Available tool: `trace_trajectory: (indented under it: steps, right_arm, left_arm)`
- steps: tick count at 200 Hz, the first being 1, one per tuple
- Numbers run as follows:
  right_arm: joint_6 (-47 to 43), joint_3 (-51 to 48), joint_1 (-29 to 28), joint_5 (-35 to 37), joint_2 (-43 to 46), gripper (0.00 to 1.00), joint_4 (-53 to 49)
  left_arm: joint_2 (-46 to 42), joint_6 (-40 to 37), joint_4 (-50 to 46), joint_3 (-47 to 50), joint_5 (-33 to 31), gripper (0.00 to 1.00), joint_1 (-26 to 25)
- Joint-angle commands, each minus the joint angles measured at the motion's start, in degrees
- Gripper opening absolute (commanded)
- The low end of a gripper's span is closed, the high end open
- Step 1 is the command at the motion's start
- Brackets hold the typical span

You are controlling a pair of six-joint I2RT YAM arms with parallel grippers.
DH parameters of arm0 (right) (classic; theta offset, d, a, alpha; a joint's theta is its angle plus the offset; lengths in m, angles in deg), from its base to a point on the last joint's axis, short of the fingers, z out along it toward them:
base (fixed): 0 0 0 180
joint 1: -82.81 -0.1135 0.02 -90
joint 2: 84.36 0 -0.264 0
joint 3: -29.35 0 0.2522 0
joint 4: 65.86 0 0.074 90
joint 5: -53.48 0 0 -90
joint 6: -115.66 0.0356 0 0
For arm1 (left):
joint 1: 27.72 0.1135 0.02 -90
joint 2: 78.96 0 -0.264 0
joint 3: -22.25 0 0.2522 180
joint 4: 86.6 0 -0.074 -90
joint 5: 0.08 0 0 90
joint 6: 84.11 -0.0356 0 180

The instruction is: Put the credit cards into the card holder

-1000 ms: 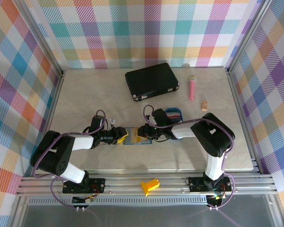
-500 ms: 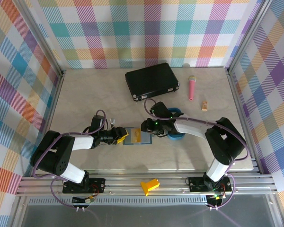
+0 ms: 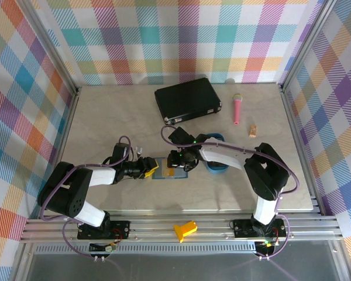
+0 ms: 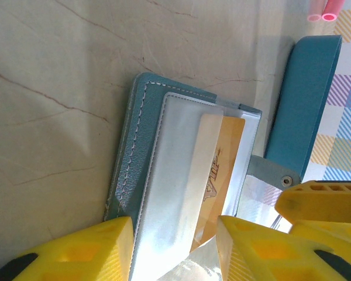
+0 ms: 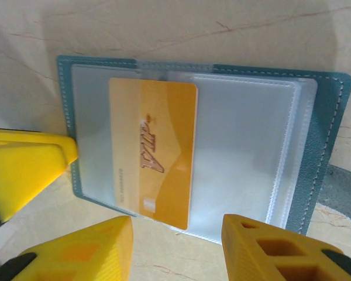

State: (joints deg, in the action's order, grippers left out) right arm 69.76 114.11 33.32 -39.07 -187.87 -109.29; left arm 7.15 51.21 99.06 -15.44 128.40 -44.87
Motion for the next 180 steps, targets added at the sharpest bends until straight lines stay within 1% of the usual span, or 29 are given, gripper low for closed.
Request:
trace_trajectory:
  steps: [1,83,180]
  right_arm:
    - [0.47,2.09,-0.39,-0.38,-1.62,0.44,-2.58]
    - [0.28,5.17,-0.78,-1.58,-4.93,0.44,-3.82]
    - [0.22,10.24,-2.11,-0.44,-9.41,0.43,-7.02]
  left_arm:
    - [1.37,-2.32,-0.64,-0.51,-1.72,0.42,-1.75]
    - [0.07,-3.19,-2.11,0.01,-2.23,0.43,-1.75]
    - [0.29,-3.49,-2.24,-0.21,-2.16,0.43,-1.75]
